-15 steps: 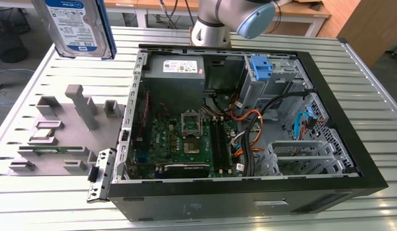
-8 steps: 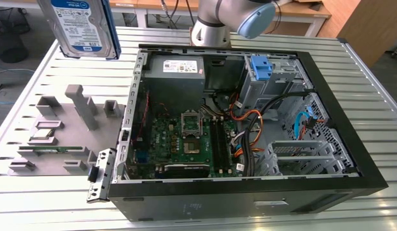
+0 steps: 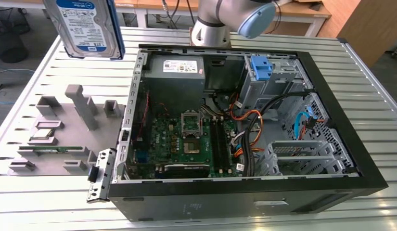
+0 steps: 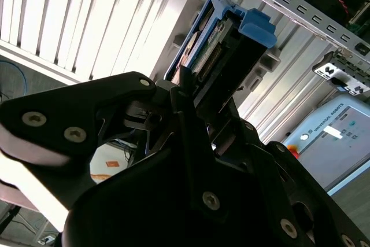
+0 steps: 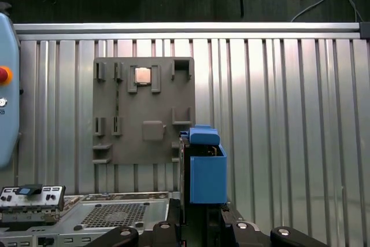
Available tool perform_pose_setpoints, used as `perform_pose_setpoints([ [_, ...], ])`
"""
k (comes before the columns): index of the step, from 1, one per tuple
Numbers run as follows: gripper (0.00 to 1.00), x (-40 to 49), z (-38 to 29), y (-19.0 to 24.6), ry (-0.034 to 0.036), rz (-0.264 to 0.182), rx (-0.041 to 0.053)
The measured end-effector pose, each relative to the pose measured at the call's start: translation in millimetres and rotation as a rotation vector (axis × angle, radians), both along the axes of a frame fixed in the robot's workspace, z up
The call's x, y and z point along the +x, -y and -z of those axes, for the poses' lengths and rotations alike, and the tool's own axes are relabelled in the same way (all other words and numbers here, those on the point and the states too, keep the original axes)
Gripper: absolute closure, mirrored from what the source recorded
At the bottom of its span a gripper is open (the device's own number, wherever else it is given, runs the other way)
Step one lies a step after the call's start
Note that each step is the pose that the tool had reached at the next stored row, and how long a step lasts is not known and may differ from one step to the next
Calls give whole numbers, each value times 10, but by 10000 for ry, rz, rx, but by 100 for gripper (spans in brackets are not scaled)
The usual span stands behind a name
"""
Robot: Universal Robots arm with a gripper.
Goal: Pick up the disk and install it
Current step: 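Pick up the disk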
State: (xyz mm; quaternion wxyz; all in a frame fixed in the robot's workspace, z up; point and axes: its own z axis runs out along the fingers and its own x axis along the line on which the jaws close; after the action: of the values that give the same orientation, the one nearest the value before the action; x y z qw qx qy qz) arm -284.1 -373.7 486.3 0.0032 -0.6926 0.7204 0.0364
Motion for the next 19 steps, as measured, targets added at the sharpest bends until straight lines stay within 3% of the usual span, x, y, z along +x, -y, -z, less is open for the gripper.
perform_pose_setpoints([
  [19, 65, 185, 1, 0, 1, -1, 1],
])
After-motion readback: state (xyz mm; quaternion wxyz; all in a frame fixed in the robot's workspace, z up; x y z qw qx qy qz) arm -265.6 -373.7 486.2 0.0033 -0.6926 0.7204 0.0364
